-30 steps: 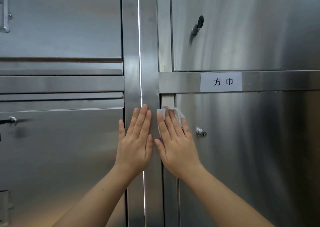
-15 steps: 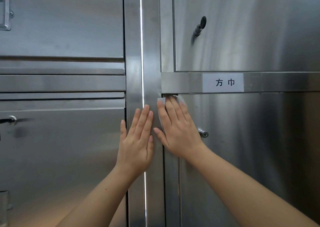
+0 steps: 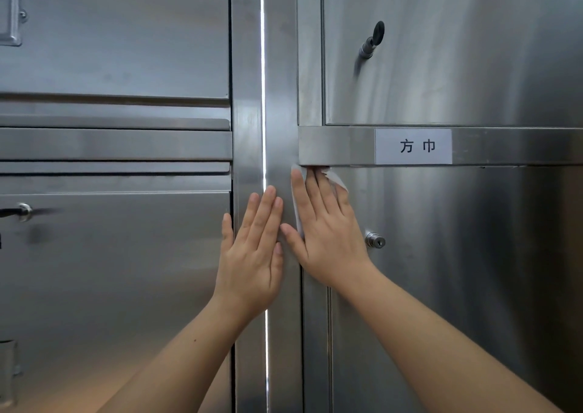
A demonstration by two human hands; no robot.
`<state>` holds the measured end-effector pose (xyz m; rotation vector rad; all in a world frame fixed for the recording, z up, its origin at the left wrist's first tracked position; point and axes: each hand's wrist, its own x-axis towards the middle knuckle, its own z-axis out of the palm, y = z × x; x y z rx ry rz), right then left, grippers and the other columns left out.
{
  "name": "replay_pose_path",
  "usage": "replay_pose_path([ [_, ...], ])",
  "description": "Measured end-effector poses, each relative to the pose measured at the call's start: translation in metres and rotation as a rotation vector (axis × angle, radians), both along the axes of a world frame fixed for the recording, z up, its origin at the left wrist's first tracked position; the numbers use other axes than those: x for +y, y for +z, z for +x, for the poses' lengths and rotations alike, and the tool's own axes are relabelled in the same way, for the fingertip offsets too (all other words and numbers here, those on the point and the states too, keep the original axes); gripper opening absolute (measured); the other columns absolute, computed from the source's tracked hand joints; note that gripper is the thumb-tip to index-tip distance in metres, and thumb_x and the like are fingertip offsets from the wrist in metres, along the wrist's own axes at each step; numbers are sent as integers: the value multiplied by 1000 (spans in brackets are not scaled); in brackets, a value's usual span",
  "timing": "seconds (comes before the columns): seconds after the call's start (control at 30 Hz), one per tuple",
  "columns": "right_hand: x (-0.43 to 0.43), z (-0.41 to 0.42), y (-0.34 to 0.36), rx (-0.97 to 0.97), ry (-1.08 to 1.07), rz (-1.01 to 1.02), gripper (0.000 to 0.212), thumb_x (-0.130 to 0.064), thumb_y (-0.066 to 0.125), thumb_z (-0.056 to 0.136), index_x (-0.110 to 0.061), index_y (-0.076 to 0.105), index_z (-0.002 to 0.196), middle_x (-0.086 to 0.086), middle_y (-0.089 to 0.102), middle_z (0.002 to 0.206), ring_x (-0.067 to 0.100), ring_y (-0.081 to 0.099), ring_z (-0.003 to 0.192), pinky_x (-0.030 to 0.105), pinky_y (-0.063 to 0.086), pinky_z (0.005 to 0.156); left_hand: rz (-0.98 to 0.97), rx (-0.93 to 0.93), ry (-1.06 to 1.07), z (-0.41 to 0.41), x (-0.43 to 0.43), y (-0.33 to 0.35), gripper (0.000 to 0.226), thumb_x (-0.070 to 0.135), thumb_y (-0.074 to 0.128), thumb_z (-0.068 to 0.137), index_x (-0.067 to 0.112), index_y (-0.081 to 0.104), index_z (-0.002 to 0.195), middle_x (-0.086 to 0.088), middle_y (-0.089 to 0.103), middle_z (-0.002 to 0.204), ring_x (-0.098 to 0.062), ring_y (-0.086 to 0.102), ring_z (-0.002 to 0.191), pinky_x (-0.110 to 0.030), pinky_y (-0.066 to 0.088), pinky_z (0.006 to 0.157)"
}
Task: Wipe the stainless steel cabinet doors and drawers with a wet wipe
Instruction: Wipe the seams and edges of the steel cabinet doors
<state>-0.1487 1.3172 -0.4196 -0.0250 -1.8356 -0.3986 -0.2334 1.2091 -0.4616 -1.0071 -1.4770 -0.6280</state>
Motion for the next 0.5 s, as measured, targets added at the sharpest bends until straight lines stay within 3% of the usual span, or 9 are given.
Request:
replay_pose_path([
  [0.13, -4, 0, -22, -19, 39, -50, 64, -42, 28, 92, -1, 24, 142, 20, 29, 148, 34, 25, 138, 40, 17, 110, -18, -3, 17, -1, -2, 0, 55, 23, 27, 92, 7, 22, 144, -6, 20, 152, -21, 19, 140, -51, 12, 111],
  [0.4, 2, 5, 8, -35, -42, 3, 62, -44, 25, 92, -7, 29, 142, 18, 42, 142, 32, 41, 130, 44, 31, 106, -15, -5, 6, -1, -2, 0, 57, 21, 29, 89, 9, 21, 144, -6, 20, 151, -20, 20, 140, -48, 9, 111],
  [0.5, 3, 5, -5, -59, -35, 12, 63, -44, 26, 92, -6, 26, 143, 21, 34, 145, 34, 36, 133, 45, 30, 107, -18, -4, 32, 1, -3, 1, 56, 22, 28, 90, 8, 20, 144, -7, 20, 151, -21, 20, 139, -48, 9, 111],
])
